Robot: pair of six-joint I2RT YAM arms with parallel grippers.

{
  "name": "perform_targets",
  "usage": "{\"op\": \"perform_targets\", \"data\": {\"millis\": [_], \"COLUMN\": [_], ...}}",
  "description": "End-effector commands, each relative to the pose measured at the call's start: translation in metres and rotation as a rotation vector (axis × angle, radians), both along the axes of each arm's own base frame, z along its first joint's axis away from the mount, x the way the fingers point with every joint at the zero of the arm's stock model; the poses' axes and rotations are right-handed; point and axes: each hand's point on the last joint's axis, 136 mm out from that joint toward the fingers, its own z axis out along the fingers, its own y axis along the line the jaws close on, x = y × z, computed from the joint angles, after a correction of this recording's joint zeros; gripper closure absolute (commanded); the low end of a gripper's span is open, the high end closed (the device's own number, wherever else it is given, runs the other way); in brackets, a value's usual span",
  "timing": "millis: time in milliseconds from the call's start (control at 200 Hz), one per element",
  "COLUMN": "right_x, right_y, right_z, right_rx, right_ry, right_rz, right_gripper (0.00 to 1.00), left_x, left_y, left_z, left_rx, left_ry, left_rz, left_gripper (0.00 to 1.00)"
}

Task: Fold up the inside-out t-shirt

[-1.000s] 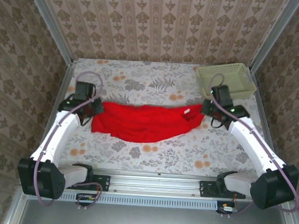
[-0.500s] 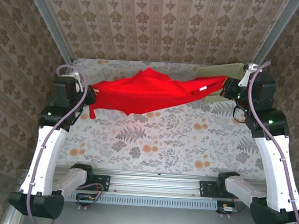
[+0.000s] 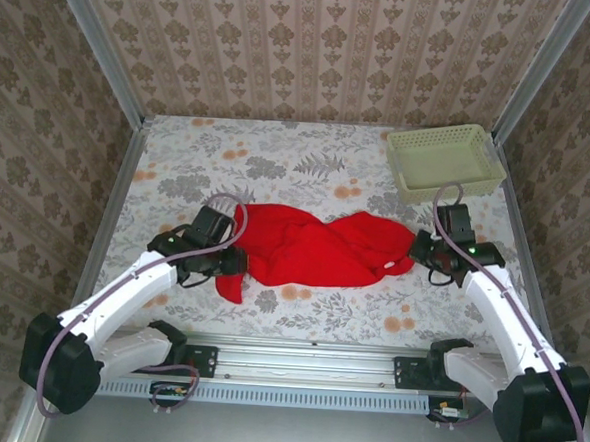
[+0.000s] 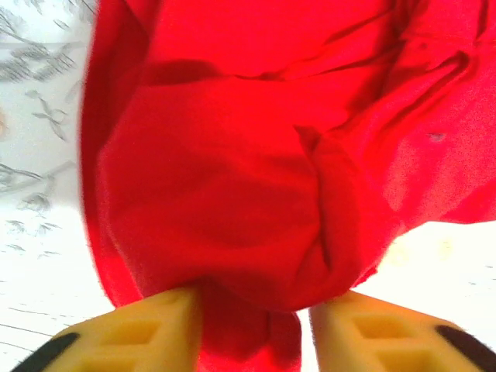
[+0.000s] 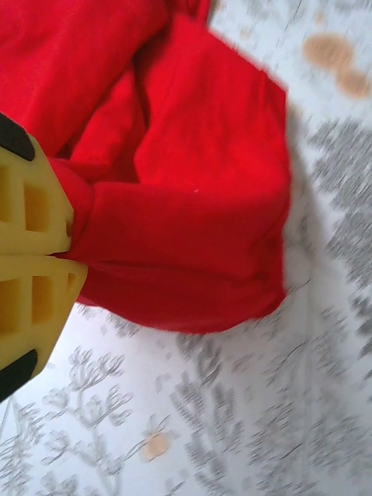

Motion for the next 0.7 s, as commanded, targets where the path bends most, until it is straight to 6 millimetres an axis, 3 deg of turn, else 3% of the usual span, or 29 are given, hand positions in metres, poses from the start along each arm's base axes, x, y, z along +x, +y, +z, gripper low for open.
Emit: {"op": "perform_targets", "data": {"millis": [0,110,210,405,695], "right_x": [-0.008,-0.013,-0.017,-0.021,-0.017], "right_y": [-0.011,-0.012,-0.013,-0.010,-0.007], "right_z": [-0.006,-0.008,-0.010,-0.020,-0.018], "right_rx": [0.015,0.037,0.048,0.074,0.072], "right_ry": [-0.018,-0.033,-0.052,-0.045,-0.057], "right_rz": [-0.117,-0.160,-0.179,-0.181,-0.144], "right_gripper": [1.00,1.00,1.00,1.00,1.00], "left_x": [0.023,0.048,0.069,0.110,0.126], "left_y": [0.007,-0.027,-0.069,-0.131,-0.204], "left_z": [0.036,0.076,0.089,0.064,0.019], "left_rx": [0.076,0.103,0.098,0.124,0.044], "left_ry": [-0.122,-0.220,-0.234,-0.145,-0.060], "left_rz": [0.045,-0.041,-0.131,-0.212,-0.316], "left_gripper": [0.44,0.26,0.18,0.14,0.20]}}
